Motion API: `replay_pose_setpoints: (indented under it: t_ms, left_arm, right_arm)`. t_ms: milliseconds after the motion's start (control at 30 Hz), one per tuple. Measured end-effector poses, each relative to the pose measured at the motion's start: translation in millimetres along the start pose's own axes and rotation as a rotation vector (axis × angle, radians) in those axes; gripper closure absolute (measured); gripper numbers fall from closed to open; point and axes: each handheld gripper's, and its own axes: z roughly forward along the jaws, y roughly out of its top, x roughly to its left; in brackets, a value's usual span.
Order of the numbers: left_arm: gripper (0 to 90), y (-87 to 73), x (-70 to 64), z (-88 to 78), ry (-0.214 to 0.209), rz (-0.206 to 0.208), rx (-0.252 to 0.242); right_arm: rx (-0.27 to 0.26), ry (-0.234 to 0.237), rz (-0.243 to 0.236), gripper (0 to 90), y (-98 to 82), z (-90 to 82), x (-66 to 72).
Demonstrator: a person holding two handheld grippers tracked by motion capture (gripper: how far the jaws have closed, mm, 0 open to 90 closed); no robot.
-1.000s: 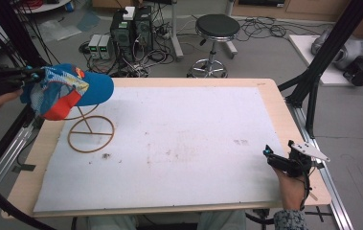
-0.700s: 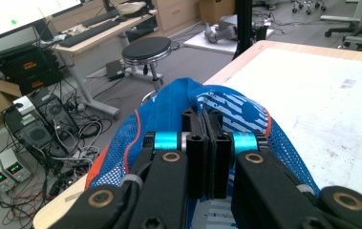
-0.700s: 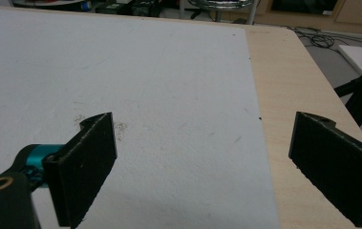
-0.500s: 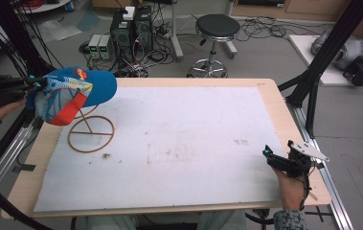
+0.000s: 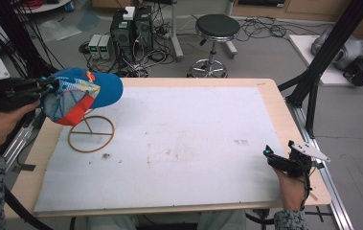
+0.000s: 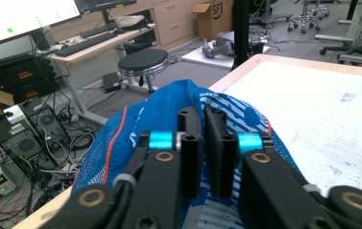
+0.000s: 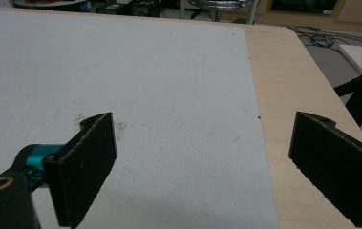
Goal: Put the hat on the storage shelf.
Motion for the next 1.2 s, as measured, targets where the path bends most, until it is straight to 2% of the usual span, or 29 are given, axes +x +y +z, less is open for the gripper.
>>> replay_pose_setpoints:
  t_ms: [133,467,567,600,667,733,767,833,867,1033,1167,1200]
  left_arm:
    - [75.4,-2.5,0.7,-0.2,0.023,-0.013,-0.003]
    - [56.4,-4.3,-2.4,-2.8,0.04,-0.041,-0.034]
    - [50.3,-3.2,-4.9,-5.4,0.054,-0.056,-0.06]
    - [47.6,-2.6,-7.9,-7.7,0.076,-0.075,-0.085]
    - [46.3,-2.5,-9.6,-8.6,0.082,-0.081,-0.095]
    - [43.2,-2.1,-16.8,-10.4,0.117,-0.091,-0.111]
    - [42.6,-2.1,-16.8,-10.4,0.117,-0.091,-0.111]
    - [41.7,-2.9,-26.6,-12.7,0.145,-0.1,-0.135]
    - [41.1,-2.9,-26.6,-12.7,0.145,-0.1,-0.135]
    - [38.4,-8.1,-44.7,-15.3,0.189,-0.122,-0.169]
    - [36.5,-15.8,-62.7,-13.3,0.222,-0.147,-0.164]
    - [35.9,-15.8,-62.7,-13.3,0.222,-0.147,-0.164]
  right_arm:
    - [0.0,0.003,-0.003,8.0,0.1,0.1,-0.4]
    - [0.0,0.003,-0.002,8.0,0.3,0.4,0.8]
    - [0.0,0.005,-0.005,8.0,0.5,0.7,0.9]
    - [0.001,0.006,0.001,8.0,0.7,1.0,1.2]
    - [-0.002,0.006,-0.002,8.0,1.0,1.6,1.0]
    - [-0.002,0.01,-0.004,8.0,2.1,3.5,2.4]
    - [-0.002,0.01,-0.004,8.0,2.1,3.5,2.4]
    - [-0.001,0.016,-0.008,8.0,3.1,5.7,3.8]
    - [-0.003,0.017,-0.003,8.0,3.4,6.4,4.5]
    - [-0.011,0.022,-0.005,8.0,4.3,8.3,5.6]
    - [-0.012,0.025,-0.003,8.0,4.8,8.2,5.8]
    - [-0.014,0.025,-0.003,8.0,4.8,8.2,5.4]
